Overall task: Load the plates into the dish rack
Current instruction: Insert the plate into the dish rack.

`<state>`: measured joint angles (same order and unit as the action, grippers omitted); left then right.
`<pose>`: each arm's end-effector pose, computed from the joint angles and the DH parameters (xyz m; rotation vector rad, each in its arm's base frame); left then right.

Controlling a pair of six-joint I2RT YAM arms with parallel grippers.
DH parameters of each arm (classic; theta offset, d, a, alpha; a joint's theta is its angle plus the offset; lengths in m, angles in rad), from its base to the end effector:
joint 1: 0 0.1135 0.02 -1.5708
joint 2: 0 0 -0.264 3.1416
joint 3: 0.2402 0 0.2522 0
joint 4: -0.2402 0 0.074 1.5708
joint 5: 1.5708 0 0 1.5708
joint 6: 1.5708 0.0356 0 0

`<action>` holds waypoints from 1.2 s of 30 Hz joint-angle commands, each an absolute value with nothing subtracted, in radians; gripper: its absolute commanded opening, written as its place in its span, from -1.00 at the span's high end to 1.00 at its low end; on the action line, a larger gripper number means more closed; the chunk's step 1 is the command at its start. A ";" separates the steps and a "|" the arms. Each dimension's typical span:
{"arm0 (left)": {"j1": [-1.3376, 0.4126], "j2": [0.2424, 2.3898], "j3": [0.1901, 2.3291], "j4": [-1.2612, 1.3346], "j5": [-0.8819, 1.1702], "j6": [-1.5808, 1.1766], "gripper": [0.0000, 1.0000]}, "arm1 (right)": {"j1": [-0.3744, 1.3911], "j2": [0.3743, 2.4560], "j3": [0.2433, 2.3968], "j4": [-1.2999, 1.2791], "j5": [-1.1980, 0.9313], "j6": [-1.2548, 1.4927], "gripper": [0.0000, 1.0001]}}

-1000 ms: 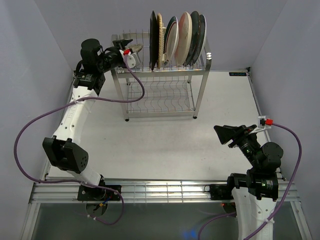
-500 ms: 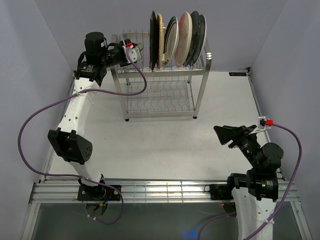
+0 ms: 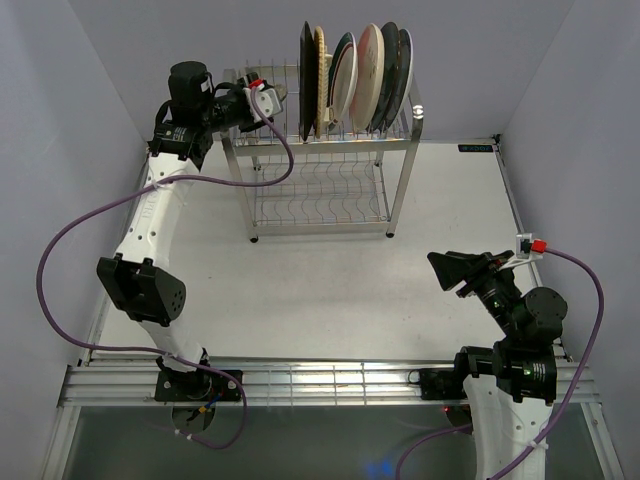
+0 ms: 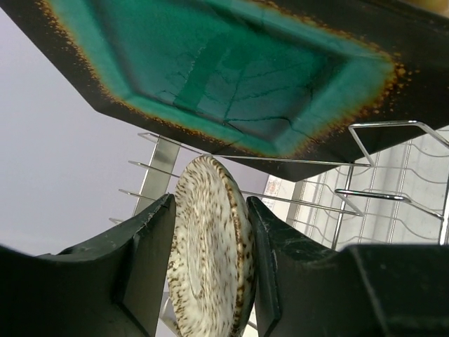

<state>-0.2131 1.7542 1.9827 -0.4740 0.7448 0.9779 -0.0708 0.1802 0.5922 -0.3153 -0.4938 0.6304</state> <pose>0.3764 -0.1061 0.4627 1.3629 1.1008 -0.1194 0.0666 0.0122 0.3241 0.1227 1.5350 0.8108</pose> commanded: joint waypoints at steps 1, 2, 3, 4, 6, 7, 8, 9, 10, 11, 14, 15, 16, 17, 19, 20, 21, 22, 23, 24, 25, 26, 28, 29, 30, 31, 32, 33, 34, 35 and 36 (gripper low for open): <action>-0.224 1.715 1.950 -0.426 0.778 0.911 -0.11 | -0.072 0.164 0.597 -0.287 -0.511 0.637 -0.40; -0.224 1.723 1.960 -0.431 0.778 0.904 -0.11 | -0.072 0.164 0.598 -0.285 -0.511 0.638 -0.40; -0.224 1.729 1.982 -0.436 0.778 0.894 -0.11 | -0.072 0.163 0.597 -0.288 -0.511 0.638 -0.40; -0.224 1.732 1.989 -0.448 0.778 0.894 -0.13 | -0.072 0.161 0.598 -0.288 -0.511 0.638 -0.40; -0.224 1.733 1.991 -0.446 0.776 0.890 -0.14 | -0.072 0.160 0.597 -0.285 -0.511 0.638 -0.40; -0.224 1.732 1.991 -0.443 0.778 0.881 -0.15 | -0.072 0.158 0.595 -0.285 -0.509 0.638 -0.40; -0.224 1.730 1.990 -0.433 0.776 0.867 -0.16 | -0.072 0.158 0.594 -0.287 -0.509 0.638 -0.40; -0.224 1.727 1.988 -0.419 0.773 0.850 -0.16 | -0.072 0.160 0.594 -0.287 -0.508 0.637 -0.40; -0.224 1.726 1.985 -0.402 0.772 0.832 -0.16 | -0.072 0.161 0.592 -0.284 -0.508 0.637 -0.40; -0.224 1.724 1.983 -0.390 0.772 0.822 -0.18 | -0.072 0.163 0.592 -0.285 -0.509 0.635 -0.40; -0.224 1.720 1.990 -0.383 0.772 0.810 -0.19 | -0.072 0.166 0.595 -0.285 -0.512 0.635 -0.40; -0.222 1.720 1.991 -0.385 0.770 0.807 -0.19 | -0.071 0.164 0.595 -0.284 -0.512 0.635 -0.40; -0.224 1.720 1.994 -0.393 0.770 0.807 -0.20 | -0.072 0.163 0.597 -0.285 -0.512 0.635 -0.40; -0.224 1.718 1.997 -0.399 0.770 0.810 -0.21 | -0.072 0.161 0.597 -0.287 -0.512 0.635 -0.40; -0.224 1.713 1.999 -0.405 0.770 0.804 -0.24 | -0.072 0.160 0.595 -0.287 -0.512 0.637 -0.40; -0.224 1.710 1.996 -0.406 0.772 0.799 -0.25 | -0.072 0.160 0.595 -0.285 -0.512 0.637 -0.40; -0.224 1.709 1.997 -0.405 0.772 0.796 -0.27 | -0.072 0.160 0.594 -0.285 -0.514 0.638 -0.40; -0.224 1.709 1.997 -0.408 0.772 0.795 -0.27 | -0.072 0.161 0.594 -0.284 -0.514 0.638 -0.40; -0.224 1.704 1.993 -0.410 0.773 0.793 -0.27 | -0.072 0.161 0.594 -0.285 -0.515 0.638 -0.40; -0.224 1.701 1.991 -0.411 0.778 0.792 -0.30 | -0.072 0.161 0.595 -0.285 -0.515 0.638 -0.40; -0.224 1.698 1.988 -0.411 0.781 0.788 -0.31 | -0.072 0.160 0.594 -0.284 -0.515 0.638 -0.40; -0.224 1.691 1.985 -0.413 0.782 0.787 -0.33 | -0.072 0.160 0.595 -0.285 -0.515 0.638 -0.40; -0.224 1.684 1.976 -0.416 0.788 0.790 -0.36 | -0.072 0.160 0.594 -0.285 -0.515 0.640 -0.40; -0.224 1.681 1.976 -0.419 0.790 0.788 -0.36 | -0.072 0.160 0.595 -0.287 -0.517 0.640 -0.40; -0.224 1.678 1.976 -0.422 0.790 0.790 -0.36 | -0.072 0.160 0.597 -0.287 -0.517 0.640 -0.40; -0.224 1.677 1.979 -0.423 0.787 0.788 -0.36 | -0.072 0.158 0.598 -0.285 -0.517 0.641 -0.40; -0.222 1.677 1.982 -0.422 0.785 0.784 -0.36 | -0.072 0.158 0.597 -0.285 -0.518 0.641 -0.40; -0.224 1.675 1.985 -0.422 0.782 0.779 -0.35 | -0.072 0.158 0.598 -0.287 -0.518 0.641 -0.40; -0.224 1.674 1.986 -0.422 0.784 0.779 -0.33 | -0.072 0.158 0.598 -0.285 -0.518 0.641 -0.40; -0.224 1.672 1.987 -0.422 0.784 0.779 -0.30 | -0.072 0.158 0.600 -0.285 -0.518 0.641 -0.40; -0.224 1.671 1.987 -0.422 0.787 0.778 -0.28 | -0.072 0.158 0.600 -0.285 -0.518 0.643 -0.40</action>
